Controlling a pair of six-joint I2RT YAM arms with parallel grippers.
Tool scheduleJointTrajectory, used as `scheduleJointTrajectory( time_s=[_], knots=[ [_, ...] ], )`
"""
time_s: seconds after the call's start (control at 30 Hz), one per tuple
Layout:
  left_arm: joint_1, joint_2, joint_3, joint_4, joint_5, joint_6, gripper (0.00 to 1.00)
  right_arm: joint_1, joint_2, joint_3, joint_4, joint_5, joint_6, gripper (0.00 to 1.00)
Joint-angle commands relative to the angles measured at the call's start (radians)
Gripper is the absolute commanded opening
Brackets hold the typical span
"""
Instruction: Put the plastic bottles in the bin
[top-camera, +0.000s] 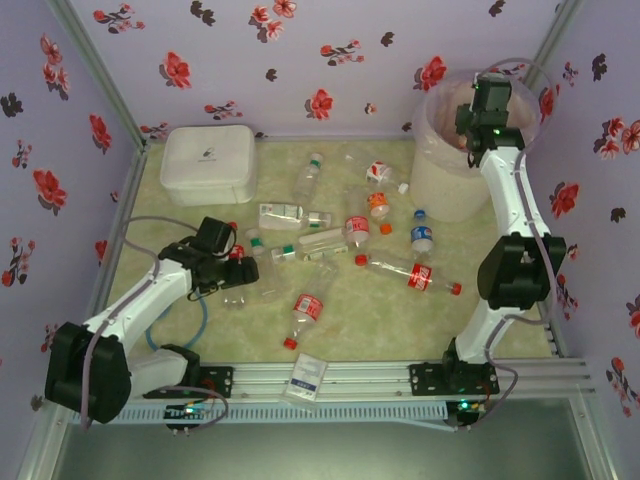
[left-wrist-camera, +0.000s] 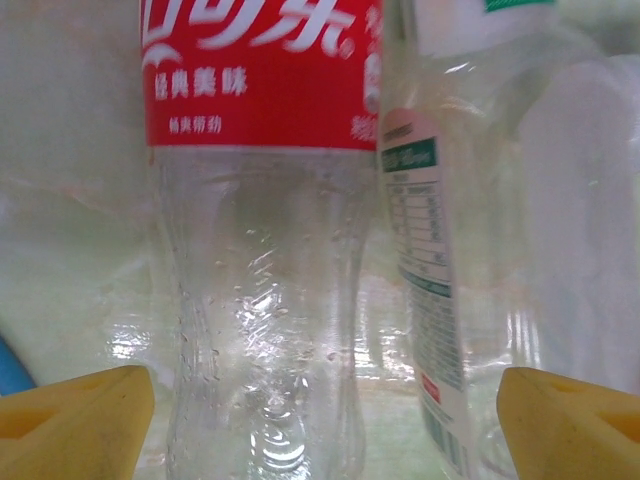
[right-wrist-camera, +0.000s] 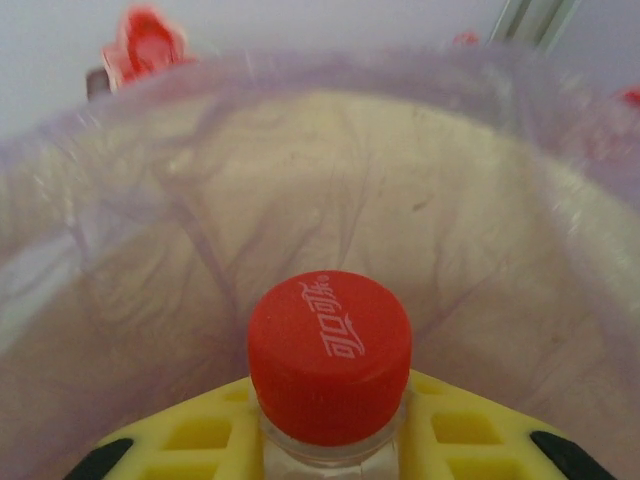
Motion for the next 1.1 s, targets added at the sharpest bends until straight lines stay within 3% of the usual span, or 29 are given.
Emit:
scheduleJointTrajectory(
  time_s=[0.0, 0.17, 0.5, 0.8, 0.97, 1.07],
  knots=[
    [0.002, 0.004, -0.043, 0.061, -0.003, -0.037, 0.86, -0.024, 0.025, 0.013, -0.025, -0.071, 0.073, 0.4],
    [0.003, 0.051, -0.065, 0.087, -0.004, -0.043, 0.82, -0.036, 0.027, 0.033, -0.048, -0.076, 0.08, 0.62],
    [0.003, 0.109, -0.057, 0.092, -0.024, -0.031, 0.61, -0.037, -0.046, 0.094, -0.107, -0.093, 0.079, 0.99],
    [0.003, 0.101, -0.007, 0.044, -0.071, -0.001, 0.41, -0.036, -0.16, 0.094, -0.134, -0.175, 0.15, 0.99],
    [0.003, 0.024, 0.126, -0.102, -0.127, 0.037, 0.35, -0.009, -0.3, -0.017, -0.109, -0.301, 0.214, 1.0],
    [0.004, -0.021, 0.22, -0.172, -0.153, 0.067, 0.33, 0.036, -0.421, -0.142, -0.034, -0.399, 0.168, 1.0]
  ],
)
